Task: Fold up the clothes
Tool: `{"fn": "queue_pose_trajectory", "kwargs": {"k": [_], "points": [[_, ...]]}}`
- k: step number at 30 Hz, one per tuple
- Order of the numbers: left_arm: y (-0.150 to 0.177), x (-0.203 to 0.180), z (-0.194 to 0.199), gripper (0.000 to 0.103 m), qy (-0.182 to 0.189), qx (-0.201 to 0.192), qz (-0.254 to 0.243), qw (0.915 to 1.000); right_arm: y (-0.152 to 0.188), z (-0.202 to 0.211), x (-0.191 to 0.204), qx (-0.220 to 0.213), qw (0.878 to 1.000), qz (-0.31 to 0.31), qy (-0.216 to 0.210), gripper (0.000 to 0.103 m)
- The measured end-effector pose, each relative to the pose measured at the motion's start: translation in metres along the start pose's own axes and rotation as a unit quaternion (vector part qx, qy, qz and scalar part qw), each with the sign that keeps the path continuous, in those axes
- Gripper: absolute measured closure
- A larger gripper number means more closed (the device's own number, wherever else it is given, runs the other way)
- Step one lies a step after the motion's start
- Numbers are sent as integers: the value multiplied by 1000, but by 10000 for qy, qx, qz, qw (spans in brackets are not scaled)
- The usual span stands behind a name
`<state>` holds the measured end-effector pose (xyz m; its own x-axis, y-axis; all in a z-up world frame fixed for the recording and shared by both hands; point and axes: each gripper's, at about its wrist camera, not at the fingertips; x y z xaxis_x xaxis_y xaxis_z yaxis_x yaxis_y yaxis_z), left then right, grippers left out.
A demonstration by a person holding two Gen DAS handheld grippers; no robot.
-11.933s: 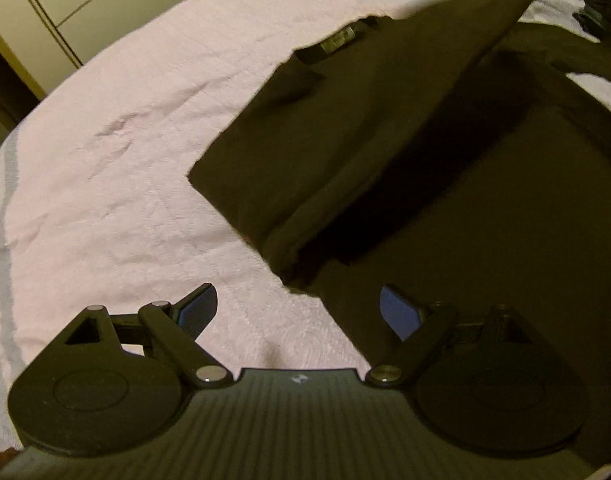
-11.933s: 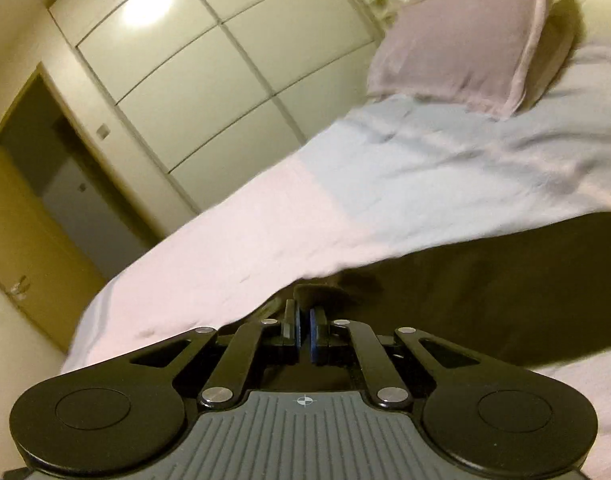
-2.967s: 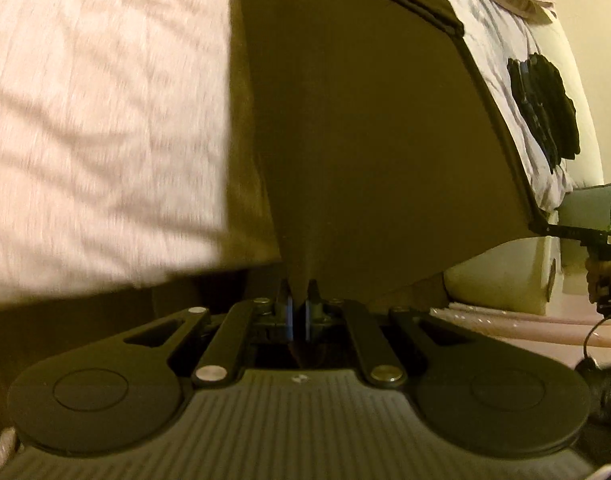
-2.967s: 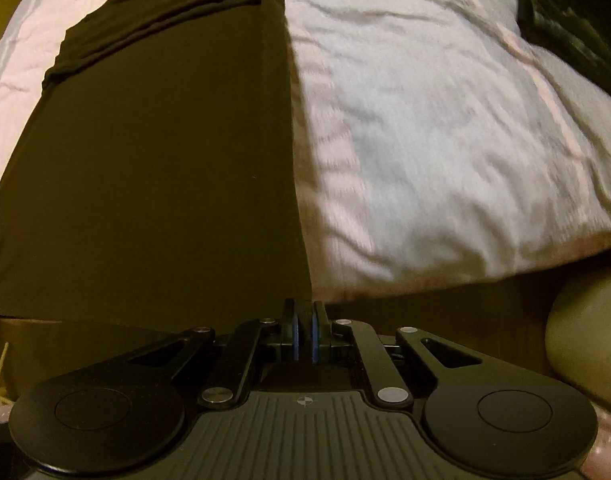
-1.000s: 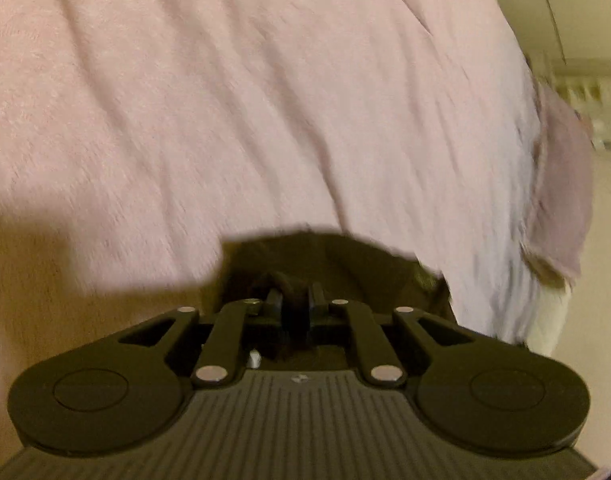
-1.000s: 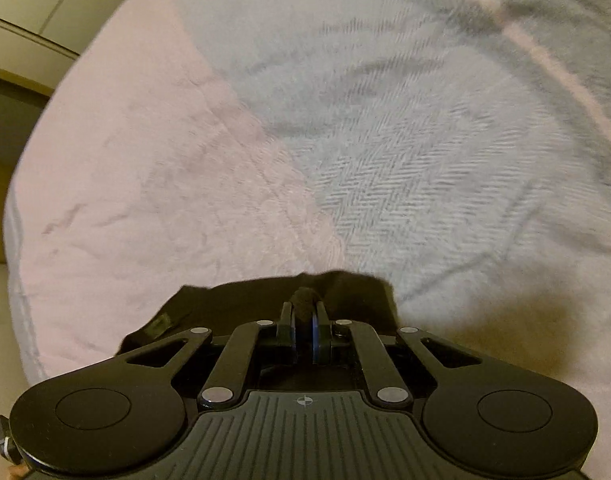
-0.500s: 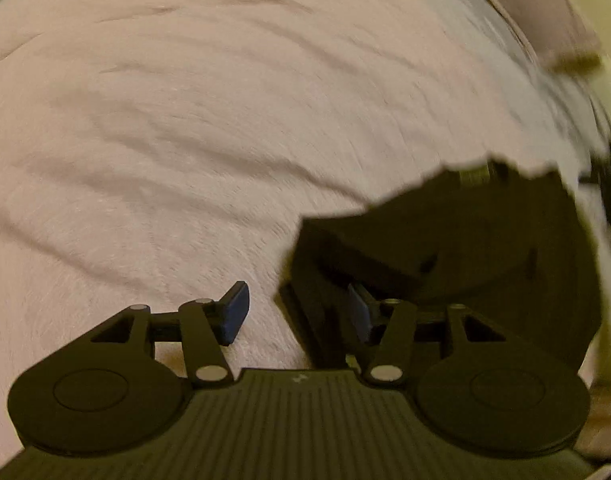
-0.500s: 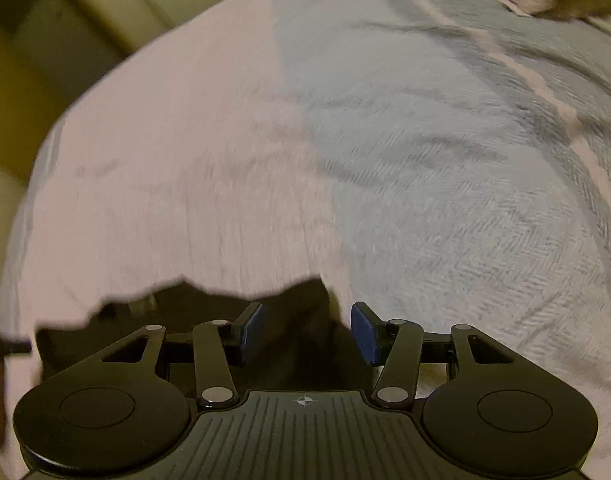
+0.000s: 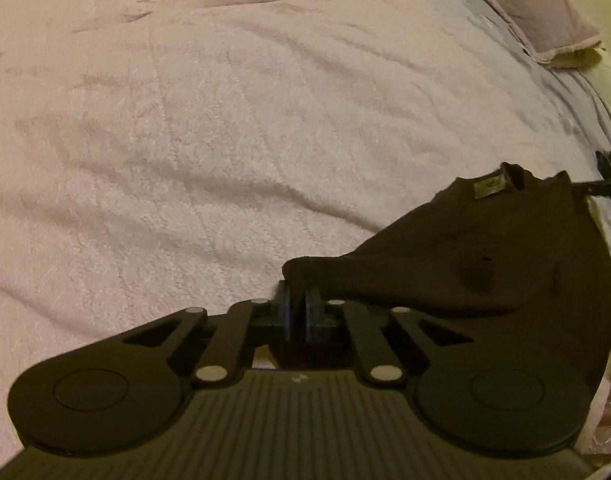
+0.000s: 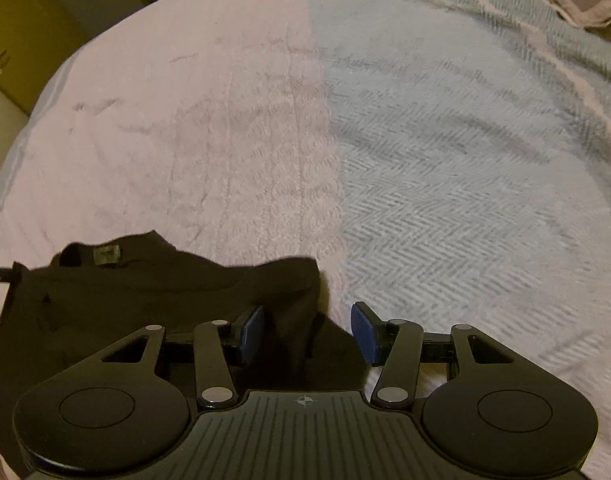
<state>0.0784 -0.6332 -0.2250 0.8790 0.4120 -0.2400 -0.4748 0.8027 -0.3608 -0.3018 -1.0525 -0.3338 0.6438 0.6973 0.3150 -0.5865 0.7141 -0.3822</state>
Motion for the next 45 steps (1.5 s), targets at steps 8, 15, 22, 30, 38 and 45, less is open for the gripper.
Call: {"fn": "queue_pose_trajectory", "kwargs": {"k": [8, 15, 22, 30, 38, 45], "points": [[2, 3, 19, 100, 146, -195, 106, 9996, -7, 6, -1, -129, 9985, -415, -332, 100], [10, 21, 43, 100, 228, -830, 611, 9944, -12, 43, -9, -758, 9957, -493, -226, 102], [6, 23, 29, 100, 142, -677, 728, 9949, -14, 33, -9, -737, 9957, -537, -139, 102], [7, 32, 14, 100, -102, -523, 813, 9953, -19, 19, -8, -841, 9951, -517, -55, 102], [7, 22, -17, 84, -680, -10, 613, 9958, -12, -15, -10, -327, 9964, -625, 478, 98], [13, 3, 8, 79, -1354, 95, 370, 9900, 1, 29, 37, -510, 9916, 145, 1178, 50]]}}
Point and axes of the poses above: each gripper's, at about its wrist camera, not at the fingertips, and z roughly against the way its jaws point, x to its left, y to its underside, and after that the axes turned 1 degree about y, right-handed
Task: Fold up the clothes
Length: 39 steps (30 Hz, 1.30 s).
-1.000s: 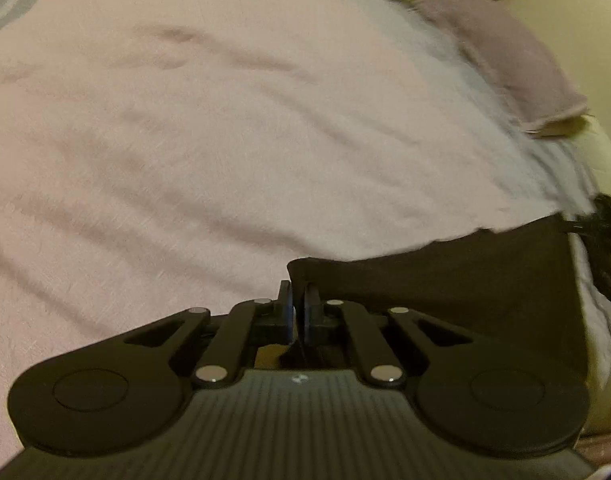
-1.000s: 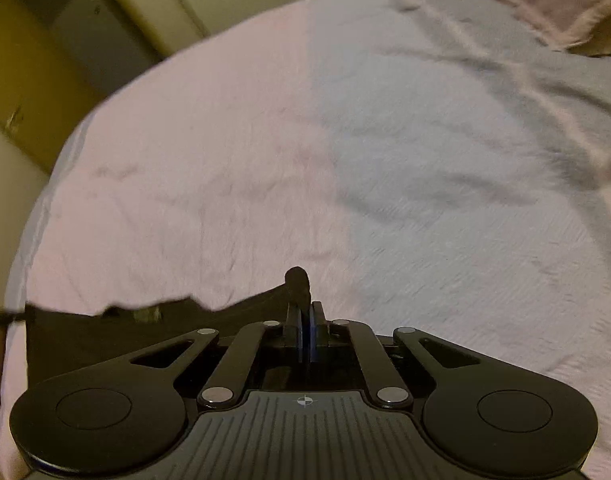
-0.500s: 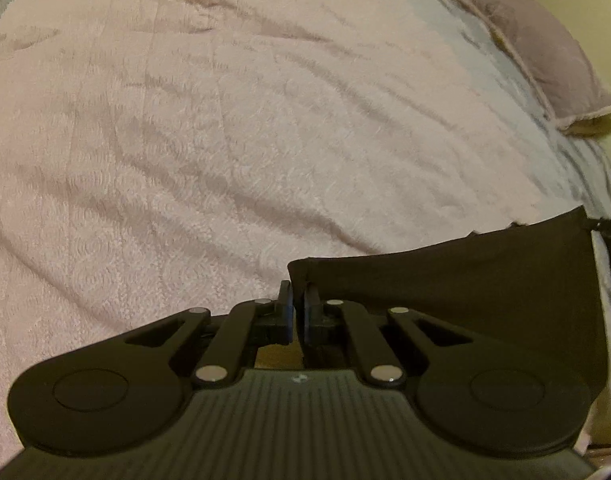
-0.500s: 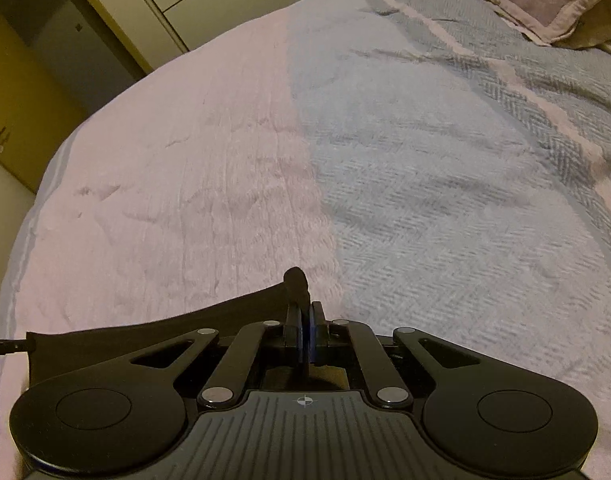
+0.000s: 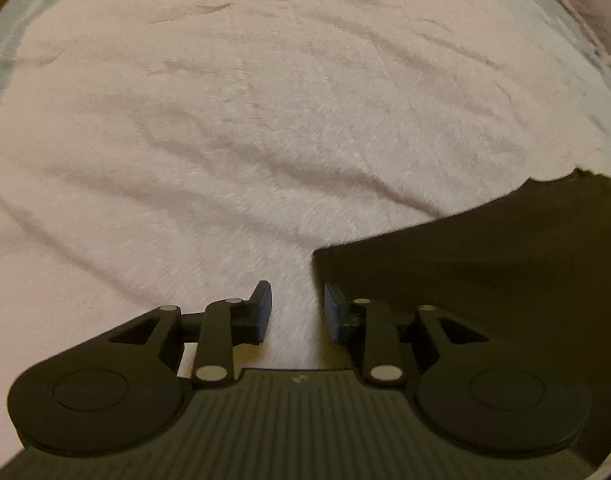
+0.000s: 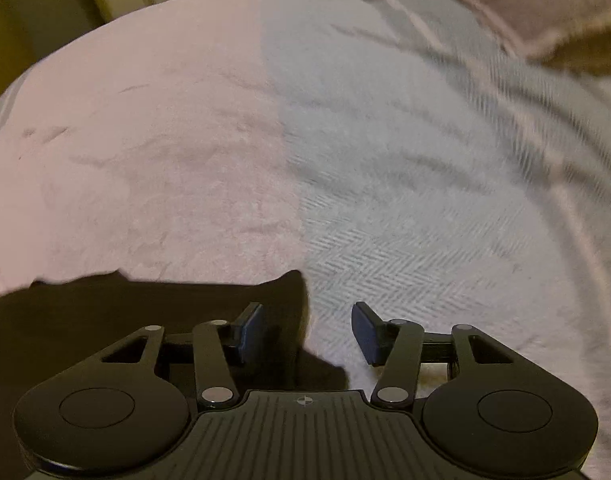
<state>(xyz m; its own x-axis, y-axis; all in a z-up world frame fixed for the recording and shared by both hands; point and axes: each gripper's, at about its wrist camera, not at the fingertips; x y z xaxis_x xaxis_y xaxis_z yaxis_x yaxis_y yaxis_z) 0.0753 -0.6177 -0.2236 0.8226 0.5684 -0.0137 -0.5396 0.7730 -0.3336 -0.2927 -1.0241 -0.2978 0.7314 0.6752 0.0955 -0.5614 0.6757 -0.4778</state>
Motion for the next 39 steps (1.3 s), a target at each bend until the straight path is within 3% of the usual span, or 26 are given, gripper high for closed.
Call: {"fn": "queue_pose_trajectory", "kwargs": {"k": [5, 12, 25, 28, 32, 36, 39], "points": [[17, -18, 20, 79, -206, 308, -254, 9990, 35, 47, 38, -150, 9981, 329, -506, 50], [42, -36, 23, 79, 28, 626, -271, 9977, 101, 59, 65, 507, 9951, 279, -807, 50], [58, -49, 29, 79, 70, 690, -795, 9944, 158, 58, 36, 1529, 9882, -41, -122, 50], [60, -54, 34, 79, -3, 638, -1099, 9919, 167, 57, 27, 1786, 9834, -300, 61, 50], [69, -60, 49, 77, -69, 415, -1524, 9874, 177, 68, 18, 1819, 9812, -625, 175, 50], [92, -70, 76, 73, 202, -4, -1956, 9805, 184, 91, 28, 1459, 9892, -122, 96, 50], [116, -83, 99, 65, 632, -333, -2339, 9696, 194, 102, 39, 1274, 9906, 485, -70, 50]]}}
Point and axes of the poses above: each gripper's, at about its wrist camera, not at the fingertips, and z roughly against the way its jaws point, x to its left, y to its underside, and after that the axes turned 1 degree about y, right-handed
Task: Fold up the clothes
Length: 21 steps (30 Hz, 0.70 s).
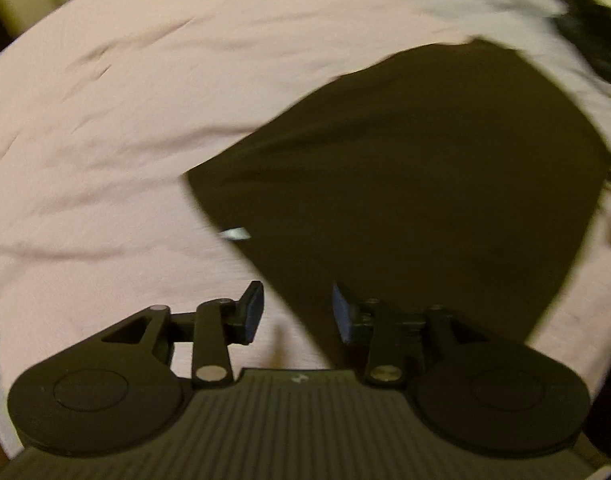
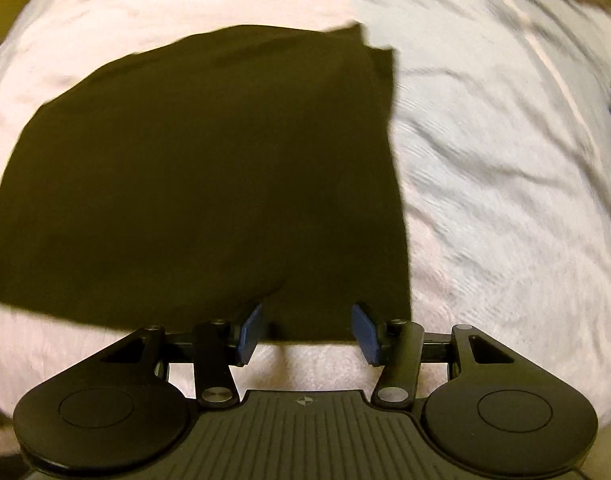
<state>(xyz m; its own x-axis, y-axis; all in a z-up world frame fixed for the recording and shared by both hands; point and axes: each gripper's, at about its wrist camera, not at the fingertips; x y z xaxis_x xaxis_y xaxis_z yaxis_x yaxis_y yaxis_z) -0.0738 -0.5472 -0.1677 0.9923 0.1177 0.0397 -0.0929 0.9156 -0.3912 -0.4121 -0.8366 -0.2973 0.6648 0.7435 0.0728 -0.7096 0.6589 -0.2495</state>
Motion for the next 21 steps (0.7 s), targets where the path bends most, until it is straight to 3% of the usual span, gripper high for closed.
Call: {"fn": "queue_pose_trajectory", "kwargs": {"k": [4, 7, 11, 13, 17, 21], "points": [[25, -54, 20, 63, -45, -253, -949, 9952, 21, -4, 20, -144, 9892, 1457, 0, 50], [46, -98, 24, 63, -161, -331, -1477, 9883, 47, -6, 30, -466, 9571, 2849, 236, 50], [75, -156, 9, 60, -637, -283, -2068, 9759, 83, -18, 25, -894, 9047, 4109, 684, 50], [88, -177, -4, 60, -926, -166, -2375, 9668, 100, -27, 22, -1107, 8812, 4509, 892, 50], [105, -196, -18, 60, -1473, -237, -2804, 9482, 117, -35, 7, -1514, 8560, 4845, 976, 50], [123, -198, -27, 60, -1892, -561, -3310, 9228, 120, -43, 6, -1857, 8468, 4884, 998, 50]]}}
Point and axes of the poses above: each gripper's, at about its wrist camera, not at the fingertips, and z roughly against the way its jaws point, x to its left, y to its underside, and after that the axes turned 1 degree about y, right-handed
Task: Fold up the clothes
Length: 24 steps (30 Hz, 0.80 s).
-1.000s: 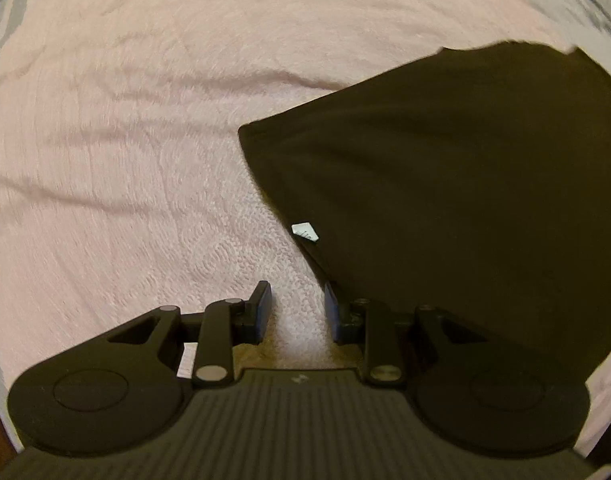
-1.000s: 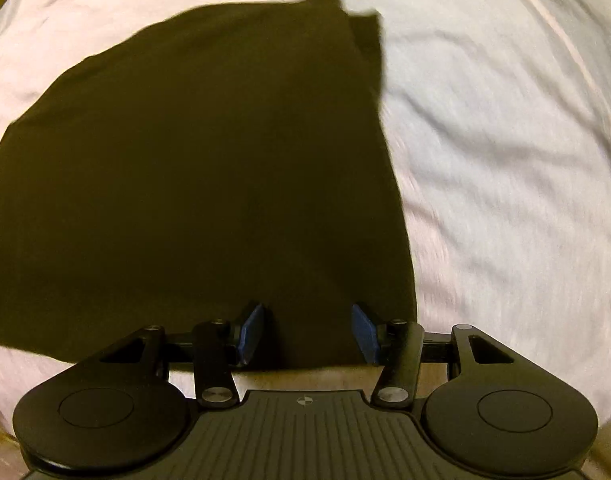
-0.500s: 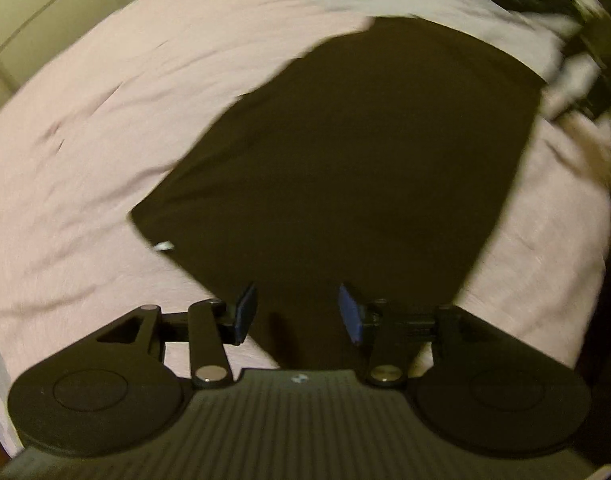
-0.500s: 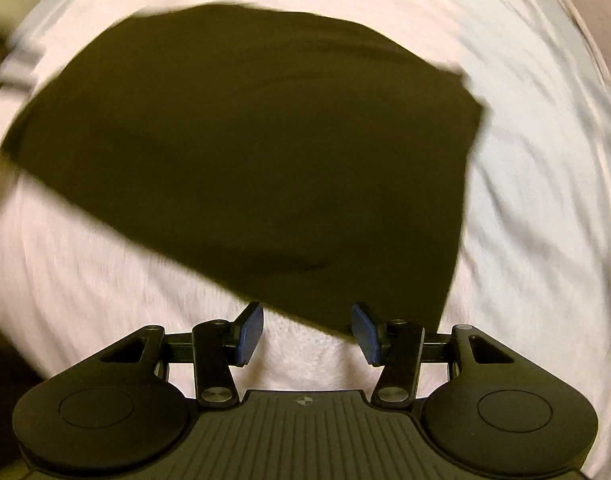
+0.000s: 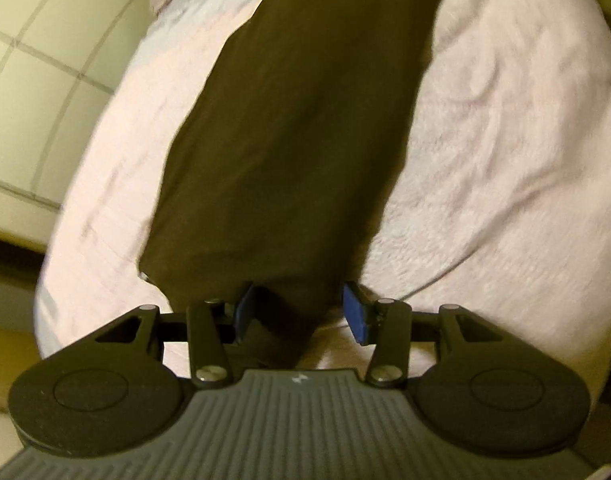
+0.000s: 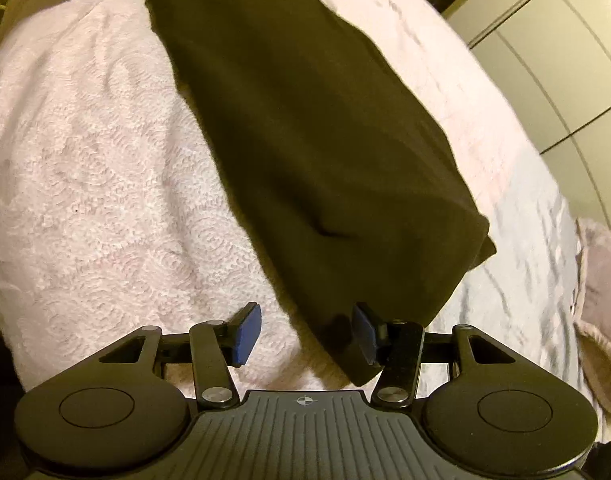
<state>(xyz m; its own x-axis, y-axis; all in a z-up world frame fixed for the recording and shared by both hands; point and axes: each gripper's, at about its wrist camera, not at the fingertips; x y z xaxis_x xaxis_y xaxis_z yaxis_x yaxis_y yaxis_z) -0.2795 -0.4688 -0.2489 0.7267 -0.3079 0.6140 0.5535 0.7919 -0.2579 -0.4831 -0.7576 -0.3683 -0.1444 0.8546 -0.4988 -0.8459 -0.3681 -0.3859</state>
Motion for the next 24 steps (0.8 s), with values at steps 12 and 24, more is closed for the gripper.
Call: {"fn": "queue_pose_trajectory", "kwargs": {"k": [12, 24], "points": [[47, -19, -19, 57, -1056, -1021, 499, 9879, 12, -24, 43, -745, 9877, -239, 1356, 49], [37, -53, -35, 61, -2162, -1057, -599, 9687, -6, -59, 37, -815, 9735, 532, 2069, 43]]}}
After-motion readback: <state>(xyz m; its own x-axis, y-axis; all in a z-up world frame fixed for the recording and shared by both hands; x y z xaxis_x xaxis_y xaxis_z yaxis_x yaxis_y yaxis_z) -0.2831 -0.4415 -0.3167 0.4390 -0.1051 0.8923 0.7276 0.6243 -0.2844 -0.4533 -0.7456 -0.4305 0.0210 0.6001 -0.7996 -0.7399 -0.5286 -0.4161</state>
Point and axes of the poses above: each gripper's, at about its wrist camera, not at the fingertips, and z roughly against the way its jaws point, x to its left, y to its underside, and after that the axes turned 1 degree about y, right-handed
